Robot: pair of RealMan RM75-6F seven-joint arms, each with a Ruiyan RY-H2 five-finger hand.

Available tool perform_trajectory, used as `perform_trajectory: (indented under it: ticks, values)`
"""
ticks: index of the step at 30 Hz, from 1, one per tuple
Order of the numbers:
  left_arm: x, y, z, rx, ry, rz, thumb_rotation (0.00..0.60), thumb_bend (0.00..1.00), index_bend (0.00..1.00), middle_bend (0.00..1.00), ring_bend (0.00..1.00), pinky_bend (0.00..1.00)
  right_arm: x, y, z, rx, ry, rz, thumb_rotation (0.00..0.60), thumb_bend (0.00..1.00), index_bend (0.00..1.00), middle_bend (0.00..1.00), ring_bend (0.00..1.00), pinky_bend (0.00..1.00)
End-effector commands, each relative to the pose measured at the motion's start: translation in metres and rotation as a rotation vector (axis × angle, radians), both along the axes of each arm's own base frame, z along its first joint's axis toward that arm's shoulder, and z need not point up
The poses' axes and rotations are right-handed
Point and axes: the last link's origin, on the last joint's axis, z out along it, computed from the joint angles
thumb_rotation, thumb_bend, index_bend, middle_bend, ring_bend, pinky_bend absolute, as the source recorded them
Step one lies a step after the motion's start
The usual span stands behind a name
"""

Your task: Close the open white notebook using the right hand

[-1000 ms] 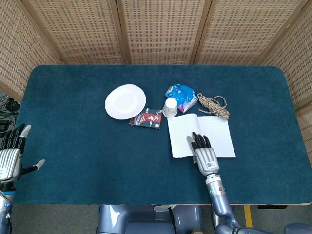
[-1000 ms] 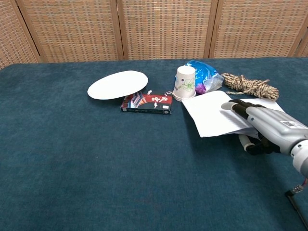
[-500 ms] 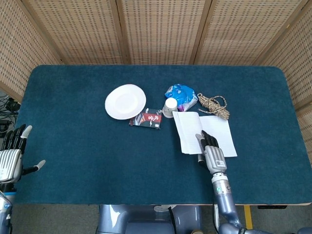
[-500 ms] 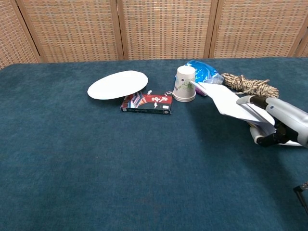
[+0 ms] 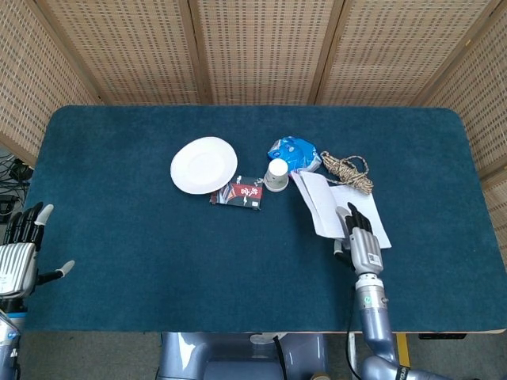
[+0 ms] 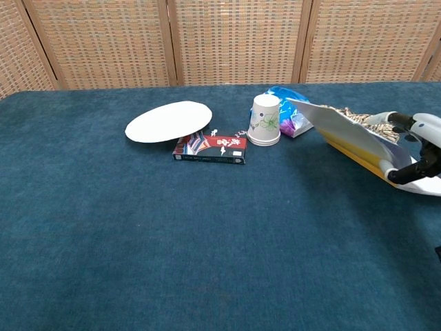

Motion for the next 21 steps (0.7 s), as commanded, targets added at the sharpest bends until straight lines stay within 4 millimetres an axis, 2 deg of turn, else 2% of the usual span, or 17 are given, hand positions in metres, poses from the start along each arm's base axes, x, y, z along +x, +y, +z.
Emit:
perform_trajectory:
  ticks: [1, 21]
  values:
    - [0.0, 0.0, 0.0, 0.0, 0.001, -0.002, 0.6, 0.08, 0.0, 0.0, 0.0, 0.0, -0.001, -0.001, 0.004, -0.016, -0.005, -0.007, 0.6, 0.67, 0.16, 0.0, 0.0, 0.0]
    - [0.0, -0.002, 0.0, 0.006, -0.003, -0.008, 0.6, 0.08, 0.0, 0.0, 0.0, 0.0, -0.007, -0.005, 0.015, -0.094, 0.012, -0.14, 0.6, 0.68, 0.16, 0.0, 0.0, 0.0]
